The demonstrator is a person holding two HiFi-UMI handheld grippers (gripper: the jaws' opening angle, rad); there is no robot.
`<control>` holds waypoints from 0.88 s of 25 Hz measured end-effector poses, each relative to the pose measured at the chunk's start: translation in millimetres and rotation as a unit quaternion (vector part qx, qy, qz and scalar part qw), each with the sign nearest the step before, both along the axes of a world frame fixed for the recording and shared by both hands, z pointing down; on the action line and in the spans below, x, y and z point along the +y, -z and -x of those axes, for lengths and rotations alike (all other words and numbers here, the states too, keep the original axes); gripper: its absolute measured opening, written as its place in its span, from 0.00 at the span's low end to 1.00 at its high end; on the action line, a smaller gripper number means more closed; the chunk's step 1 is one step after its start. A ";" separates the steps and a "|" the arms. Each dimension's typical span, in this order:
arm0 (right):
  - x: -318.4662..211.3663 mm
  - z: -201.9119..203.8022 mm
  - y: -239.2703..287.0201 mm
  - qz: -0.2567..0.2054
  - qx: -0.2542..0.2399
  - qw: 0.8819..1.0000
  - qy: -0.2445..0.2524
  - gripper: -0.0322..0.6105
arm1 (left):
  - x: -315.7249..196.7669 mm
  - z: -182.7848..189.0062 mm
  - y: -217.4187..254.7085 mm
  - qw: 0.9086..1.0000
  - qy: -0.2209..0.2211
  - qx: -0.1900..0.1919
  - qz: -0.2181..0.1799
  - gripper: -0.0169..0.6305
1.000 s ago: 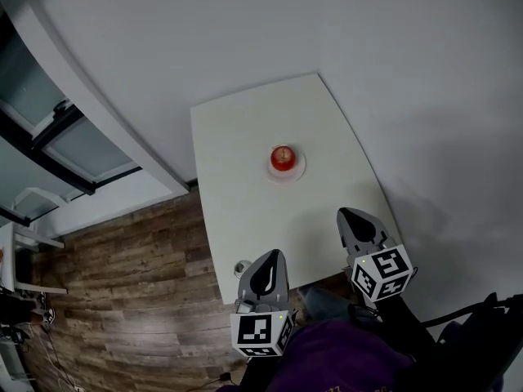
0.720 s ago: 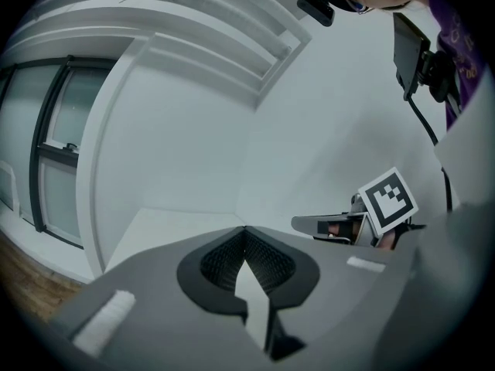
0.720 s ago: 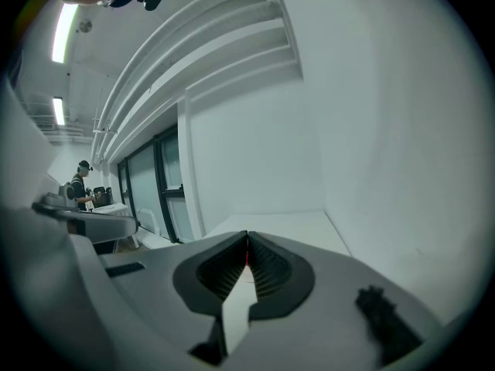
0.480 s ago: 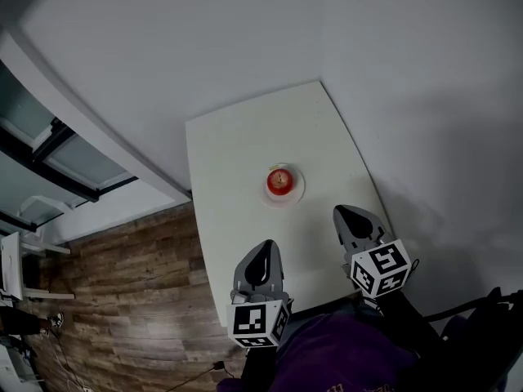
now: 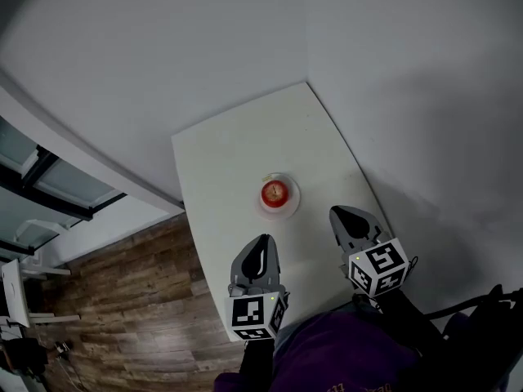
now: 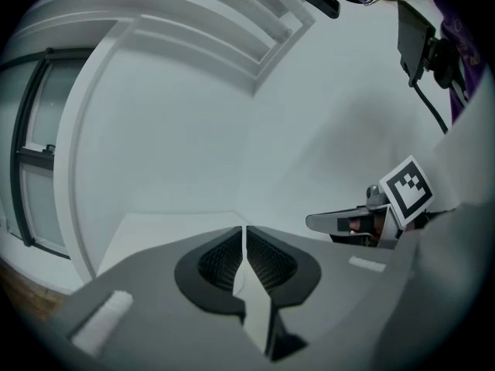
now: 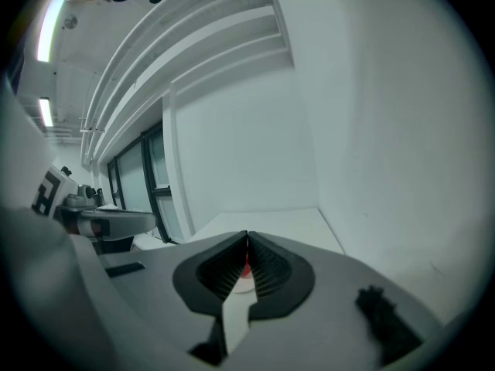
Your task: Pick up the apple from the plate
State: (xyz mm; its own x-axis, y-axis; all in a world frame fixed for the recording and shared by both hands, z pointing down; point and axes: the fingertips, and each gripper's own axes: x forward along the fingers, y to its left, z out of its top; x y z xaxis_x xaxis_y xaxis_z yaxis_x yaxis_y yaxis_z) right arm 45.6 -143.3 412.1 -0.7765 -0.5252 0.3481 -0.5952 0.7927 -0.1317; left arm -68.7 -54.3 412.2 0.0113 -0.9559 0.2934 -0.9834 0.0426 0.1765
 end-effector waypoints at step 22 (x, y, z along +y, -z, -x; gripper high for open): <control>-16.2 25.8 -33.1 0.027 0.042 0.999 -0.021 0.07 | -64.9 36.3 -70.5 0.998 -0.048 0.022 0.046 0.23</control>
